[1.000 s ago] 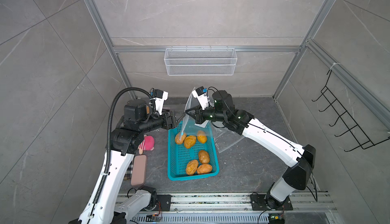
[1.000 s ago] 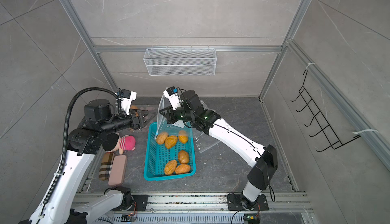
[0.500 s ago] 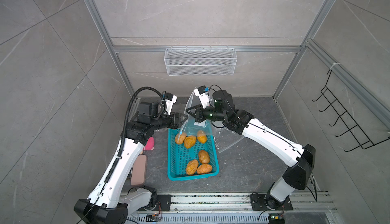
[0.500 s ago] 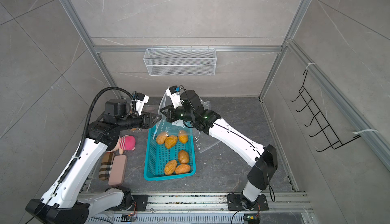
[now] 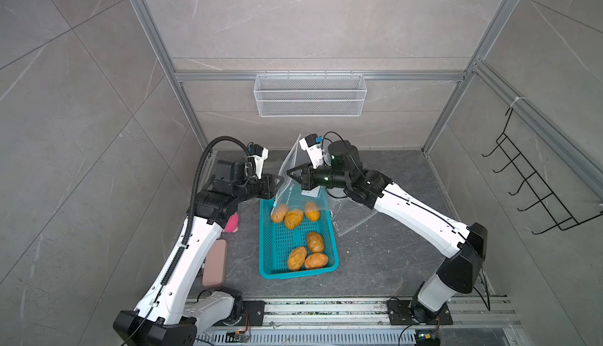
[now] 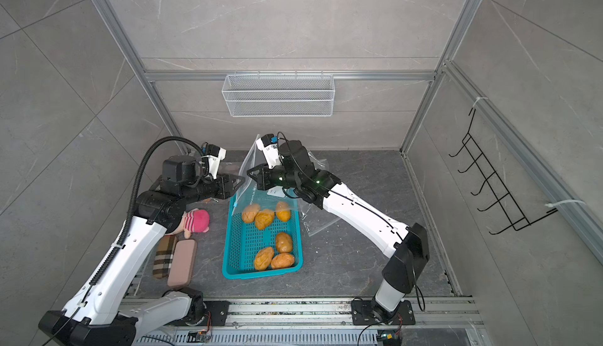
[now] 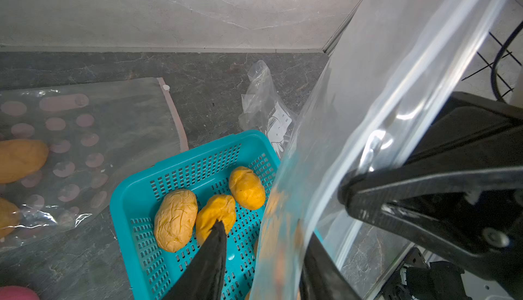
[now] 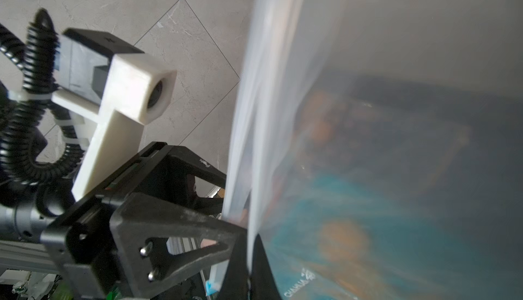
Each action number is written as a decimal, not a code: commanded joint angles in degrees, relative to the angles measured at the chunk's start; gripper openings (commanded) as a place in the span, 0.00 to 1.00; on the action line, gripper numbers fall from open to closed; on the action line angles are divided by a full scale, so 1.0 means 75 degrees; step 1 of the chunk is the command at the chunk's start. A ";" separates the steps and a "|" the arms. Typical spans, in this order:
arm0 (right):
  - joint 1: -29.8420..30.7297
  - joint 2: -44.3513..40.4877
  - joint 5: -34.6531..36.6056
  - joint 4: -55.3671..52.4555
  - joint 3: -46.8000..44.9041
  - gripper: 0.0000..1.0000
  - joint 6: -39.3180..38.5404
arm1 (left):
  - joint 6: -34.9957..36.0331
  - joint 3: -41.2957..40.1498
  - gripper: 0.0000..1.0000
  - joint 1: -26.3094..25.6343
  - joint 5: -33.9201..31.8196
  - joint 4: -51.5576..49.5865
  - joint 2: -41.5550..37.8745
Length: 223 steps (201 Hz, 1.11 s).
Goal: Put the potatoes into a zipper bag and zip it
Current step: Pick up the zipper food storage bag, then pick up the potato from the basket.
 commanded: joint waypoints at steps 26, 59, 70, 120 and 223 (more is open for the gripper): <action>0.0089 0.0070 -0.0275 -0.0154 -0.0024 0.00 0.0017 | -0.0149 -0.0183 0.37 -0.0016 0.0429 0.0814 -0.0103; 0.0099 0.0081 -0.0448 -0.0157 -0.0012 0.00 0.0015 | -0.0176 -0.0274 0.17 -0.0019 0.0487 0.0898 -0.0134; 0.0094 0.0070 -0.0440 -0.0220 0.0032 0.00 -0.0007 | -0.0196 -0.0268 0.07 -0.0015 0.0462 0.0885 -0.0168; 0.0094 -0.0296 -0.0172 -0.0602 0.0229 0.49 -0.0549 | -0.0043 0.0337 0.00 -0.0030 -0.1242 0.0005 -0.0449; 0.0055 -0.2355 0.1493 0.0119 -0.1774 0.74 -0.1704 | 0.2033 0.2525 0.00 -0.0070 -0.8260 -0.2037 -0.1084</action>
